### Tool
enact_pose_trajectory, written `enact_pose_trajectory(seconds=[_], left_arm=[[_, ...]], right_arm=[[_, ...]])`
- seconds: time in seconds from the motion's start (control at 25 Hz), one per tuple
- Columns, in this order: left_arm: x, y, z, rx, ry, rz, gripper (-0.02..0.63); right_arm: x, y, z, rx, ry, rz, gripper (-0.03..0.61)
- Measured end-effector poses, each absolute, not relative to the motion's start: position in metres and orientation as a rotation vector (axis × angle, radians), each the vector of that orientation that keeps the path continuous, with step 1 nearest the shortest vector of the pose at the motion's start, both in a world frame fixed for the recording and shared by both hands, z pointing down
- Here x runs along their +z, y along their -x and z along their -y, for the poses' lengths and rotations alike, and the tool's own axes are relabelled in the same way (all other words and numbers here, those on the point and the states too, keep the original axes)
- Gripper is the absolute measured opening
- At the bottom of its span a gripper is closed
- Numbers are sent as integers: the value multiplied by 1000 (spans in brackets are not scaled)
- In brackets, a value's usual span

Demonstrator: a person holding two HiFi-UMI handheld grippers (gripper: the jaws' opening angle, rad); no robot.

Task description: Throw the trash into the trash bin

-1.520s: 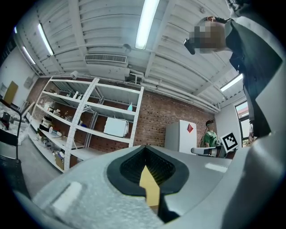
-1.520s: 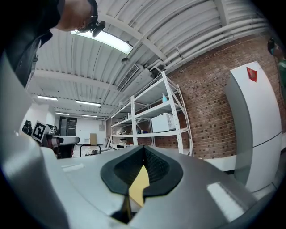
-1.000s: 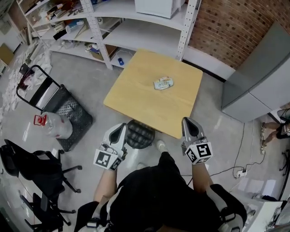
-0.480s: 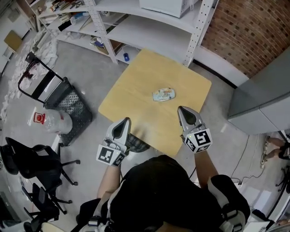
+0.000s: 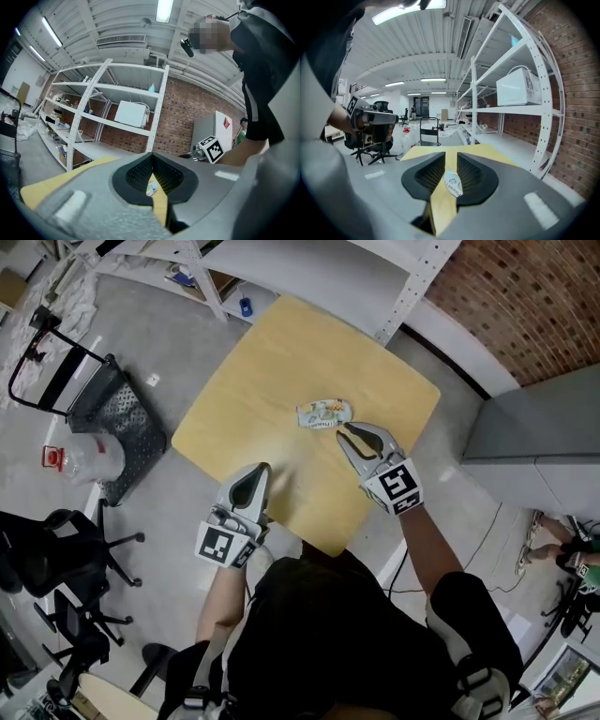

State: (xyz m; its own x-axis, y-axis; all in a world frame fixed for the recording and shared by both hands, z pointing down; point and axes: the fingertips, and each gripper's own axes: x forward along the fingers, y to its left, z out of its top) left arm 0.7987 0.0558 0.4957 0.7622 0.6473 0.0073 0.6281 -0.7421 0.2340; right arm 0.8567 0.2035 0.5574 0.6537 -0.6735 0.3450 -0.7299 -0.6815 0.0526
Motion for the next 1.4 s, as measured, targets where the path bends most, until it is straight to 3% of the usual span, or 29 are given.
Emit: enact_pose_trajectory(seconds=[0.12,0.4,0.76,1.16,1.32,1.4], left_arm=[[509,-798,-53,163,-2744,-965,0],[518,-788,-42,211,-2732,-876,0],[524,-772,-15,255,-2746,-754,0],[536,-766,-8,285,-2738,-742,0],[533,-767,-9,287,-2732,-764,0],[532,-768,-9,285,-2730,-777,0]], right_arm=[[582,-873,-192,519,-2531,1242,115],[644,-903,-167,744,-2094,1406,315],[713,-913,-162,937,-1606,1474,384],[749,-911,-160,1062,-1394,1481,382],[754,-900,-162,1025,-1353,1469,265],[753,-897,-162,993,-1363,1453,243]])
